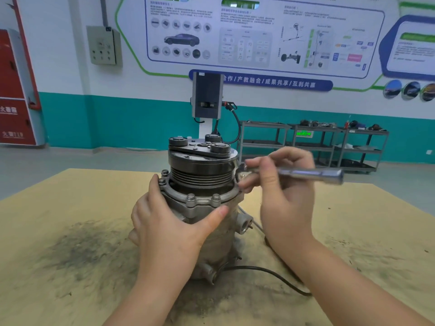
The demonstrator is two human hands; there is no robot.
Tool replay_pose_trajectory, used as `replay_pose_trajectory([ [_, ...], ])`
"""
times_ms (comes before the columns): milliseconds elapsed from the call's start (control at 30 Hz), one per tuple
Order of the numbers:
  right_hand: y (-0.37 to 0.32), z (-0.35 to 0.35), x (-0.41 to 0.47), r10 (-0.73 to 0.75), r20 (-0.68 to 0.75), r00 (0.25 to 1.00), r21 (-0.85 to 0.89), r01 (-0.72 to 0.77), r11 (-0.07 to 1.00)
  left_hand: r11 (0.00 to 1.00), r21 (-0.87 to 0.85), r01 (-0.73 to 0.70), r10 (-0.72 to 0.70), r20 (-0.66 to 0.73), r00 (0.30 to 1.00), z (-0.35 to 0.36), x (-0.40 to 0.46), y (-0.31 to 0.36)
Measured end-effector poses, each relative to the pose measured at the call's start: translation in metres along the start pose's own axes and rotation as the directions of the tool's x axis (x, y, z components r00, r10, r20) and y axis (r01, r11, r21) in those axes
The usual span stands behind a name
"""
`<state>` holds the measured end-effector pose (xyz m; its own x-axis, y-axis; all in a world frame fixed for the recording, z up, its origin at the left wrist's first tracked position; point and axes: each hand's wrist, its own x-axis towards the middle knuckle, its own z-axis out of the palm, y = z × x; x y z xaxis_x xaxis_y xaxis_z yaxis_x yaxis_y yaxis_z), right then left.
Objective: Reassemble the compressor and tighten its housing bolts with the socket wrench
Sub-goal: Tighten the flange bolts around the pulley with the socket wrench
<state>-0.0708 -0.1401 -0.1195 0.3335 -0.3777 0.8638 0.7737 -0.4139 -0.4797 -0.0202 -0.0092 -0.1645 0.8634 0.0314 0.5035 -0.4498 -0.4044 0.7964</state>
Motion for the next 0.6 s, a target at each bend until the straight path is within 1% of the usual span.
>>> replay_pose_trajectory([
  [67,-0.008,-0.005,0.012,0.173,-0.062,0.983,0.199,-0.158,0.967,1.0,0.023,0.015,-0.015,-0.011,1.0,-0.001,-0.004,0.003],
  [133,-0.011,-0.009,0.021,0.364,-0.062,0.929,0.399,-0.312,0.862,0.998,0.051,0.022,-0.02,-0.044,0.999,0.001,-0.01,0.006],
  [167,-0.011,-0.01,0.024,0.443,-0.052,0.895,0.464,-0.371,0.804,0.998,0.058,0.026,-0.022,-0.063,0.998,0.002,-0.013,0.008],
  [233,-0.009,-0.009,0.027,0.549,-0.047,0.834,0.525,-0.447,0.724,0.998,0.061,0.027,-0.021,-0.105,0.994,0.006,-0.022,0.012],
  [333,-0.004,-0.008,0.027,0.625,-0.068,0.778,0.566,-0.486,0.666,0.998,0.068,0.012,-0.002,-0.157,0.988,0.008,-0.029,0.014],
  [367,-0.003,-0.008,0.027,0.641,-0.068,0.764,0.585,-0.49,0.646,0.999,0.046,0.014,-0.006,-0.173,0.985,0.007,-0.028,0.013],
  [433,-0.001,-0.008,0.027,0.66,-0.054,0.75,0.611,-0.498,0.616,0.996,-0.07,0.055,-0.068,-0.193,0.979,0.002,-0.02,0.01],
  [500,0.0,-0.008,0.026,0.656,-0.039,0.753,0.612,-0.501,0.612,0.973,-0.214,0.09,-0.134,-0.2,0.971,-0.005,-0.007,0.004],
  [533,0.001,-0.008,0.026,0.65,-0.037,0.759,0.61,-0.498,0.616,0.959,-0.268,0.095,-0.15,-0.191,0.97,-0.008,-0.001,0.002],
  [600,0.001,-0.008,0.026,0.635,-0.044,0.771,0.606,-0.485,0.631,0.944,-0.319,0.086,-0.138,-0.144,0.98,-0.014,0.01,-0.002],
])
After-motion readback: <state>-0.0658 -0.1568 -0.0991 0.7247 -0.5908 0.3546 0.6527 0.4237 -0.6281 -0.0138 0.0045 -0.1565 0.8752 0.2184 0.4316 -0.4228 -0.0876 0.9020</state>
